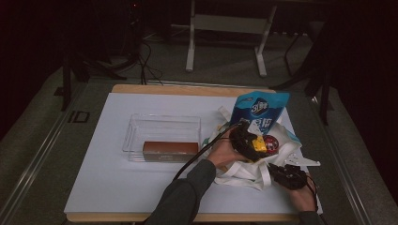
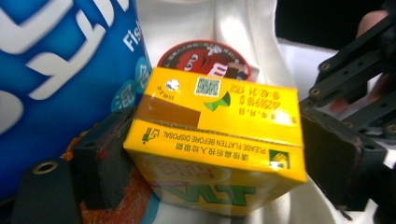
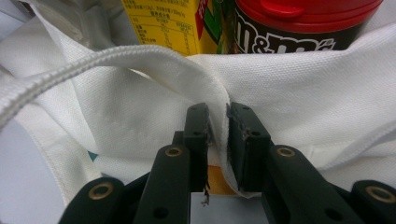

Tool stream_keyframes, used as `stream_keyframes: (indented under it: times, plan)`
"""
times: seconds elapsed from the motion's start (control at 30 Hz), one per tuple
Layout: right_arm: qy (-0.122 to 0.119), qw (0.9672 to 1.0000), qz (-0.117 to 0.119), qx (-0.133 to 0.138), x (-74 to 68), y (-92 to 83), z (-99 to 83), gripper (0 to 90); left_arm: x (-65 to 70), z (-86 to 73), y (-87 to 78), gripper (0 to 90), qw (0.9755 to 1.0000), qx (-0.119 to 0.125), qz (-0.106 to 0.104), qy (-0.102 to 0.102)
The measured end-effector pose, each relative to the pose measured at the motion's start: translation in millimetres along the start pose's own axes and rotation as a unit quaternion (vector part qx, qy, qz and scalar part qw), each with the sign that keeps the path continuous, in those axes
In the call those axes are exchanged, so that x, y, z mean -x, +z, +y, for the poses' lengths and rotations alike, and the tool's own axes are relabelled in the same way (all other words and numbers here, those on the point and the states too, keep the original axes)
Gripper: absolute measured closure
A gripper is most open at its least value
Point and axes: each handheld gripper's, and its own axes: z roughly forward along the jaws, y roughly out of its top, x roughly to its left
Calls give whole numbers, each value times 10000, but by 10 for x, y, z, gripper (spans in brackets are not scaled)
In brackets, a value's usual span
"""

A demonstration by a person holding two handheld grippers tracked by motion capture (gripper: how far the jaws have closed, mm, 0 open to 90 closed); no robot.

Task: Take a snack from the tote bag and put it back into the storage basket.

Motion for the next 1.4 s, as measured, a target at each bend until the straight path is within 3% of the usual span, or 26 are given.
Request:
stream_keyframes:
  times: [0.27, 0.37, 0.57, 0.7, 0.93, 1.13, 1.4]
  plan:
    - [7, 10000, -3, -2, -2, -2, -1, 769, 65, -30, 40, 239, 9993, -185, 270, 171]
    - [9, 10000, 0, 2, -1, -2, -2, 768, 46, -50, 7, 280, 9996, -184, 219, 87]
    - [11, 10000, -4, -6, -2, 0, 1, 766, 83, -41, -14, 288, 9990, -272, 360, 21]
    - [13, 10000, -1, -7, 0, 1, 2, 766, 102, -27, -49, 288, 9983, -372, 445, 91]
    - [10, 10000, 1, -7, 2, 2, 1, 766, 120, 13, -174, 288, 9984, -218, 511, 48]
    - [0, 10000, -2, 11, 5, 3, -2, 764, 126, 53, -401, 287, 9984, 8, 567, 3]
    - [15, 10000, -11, 31, 4, 5, -5, 762, 163, 63, -594, 287, 9974, 46, 708, 116]
